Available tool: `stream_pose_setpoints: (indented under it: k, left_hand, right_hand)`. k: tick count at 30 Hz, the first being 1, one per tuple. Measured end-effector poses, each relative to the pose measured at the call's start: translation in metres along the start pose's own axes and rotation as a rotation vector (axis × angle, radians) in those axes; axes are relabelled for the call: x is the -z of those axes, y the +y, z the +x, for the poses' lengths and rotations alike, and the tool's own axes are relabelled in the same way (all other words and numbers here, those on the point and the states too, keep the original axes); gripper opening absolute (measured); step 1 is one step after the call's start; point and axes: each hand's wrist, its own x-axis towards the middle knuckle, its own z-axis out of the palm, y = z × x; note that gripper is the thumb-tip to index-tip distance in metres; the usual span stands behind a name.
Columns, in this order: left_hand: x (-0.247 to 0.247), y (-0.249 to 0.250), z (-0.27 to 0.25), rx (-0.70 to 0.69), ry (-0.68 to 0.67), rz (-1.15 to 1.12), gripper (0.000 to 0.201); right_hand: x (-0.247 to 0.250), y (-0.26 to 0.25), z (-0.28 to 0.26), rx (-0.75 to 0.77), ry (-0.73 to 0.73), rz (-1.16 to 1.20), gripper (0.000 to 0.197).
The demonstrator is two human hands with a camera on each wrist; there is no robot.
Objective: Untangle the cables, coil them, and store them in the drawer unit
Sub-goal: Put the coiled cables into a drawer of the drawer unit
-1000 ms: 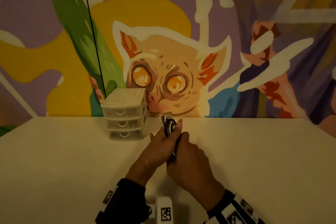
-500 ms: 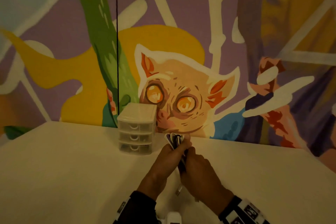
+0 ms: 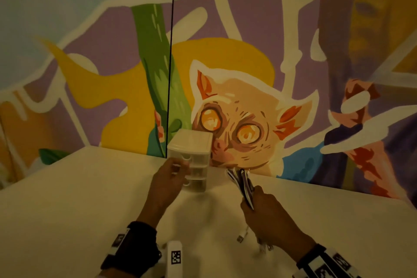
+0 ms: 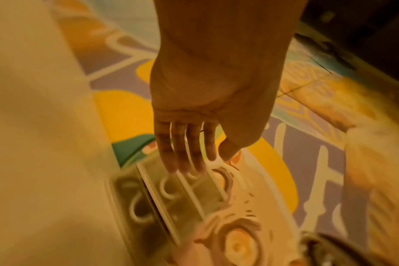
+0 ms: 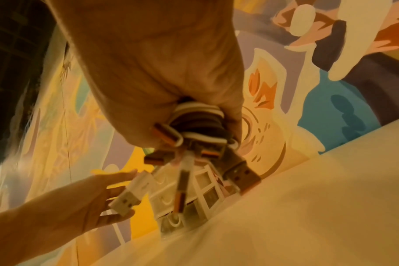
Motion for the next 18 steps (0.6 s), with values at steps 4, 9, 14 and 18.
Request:
stream_pose_setpoints:
  k: [4, 9, 14, 18]
  left_hand:
    - [0.018, -0.030, 0.023, -0.145, -0.077, 0.686, 0.056]
    - [0.009, -0.041, 0.025, -0.238, -0.128, 0.971, 0.074]
    - [0.001, -0.033, 0.032, -0.186, -0.124, 0.972, 0.079]
    - [0.000, -0.029, 0.037, -0.176, -0.124, 0.924, 0.071]
  right_hand:
    - [0.003, -0.009, 0.016, 0.012, 0.005, 0.026, 0.025]
    - [0.010, -0.036, 0.041, 0.120, 0.024, 0.113, 0.018]
    - [0.018, -0.075, 0.079, 0.207, 0.026, 0.117, 0.026]
    - [0.025, -0.114, 0.105, 0.310, 0.039, 0.049, 0.024]
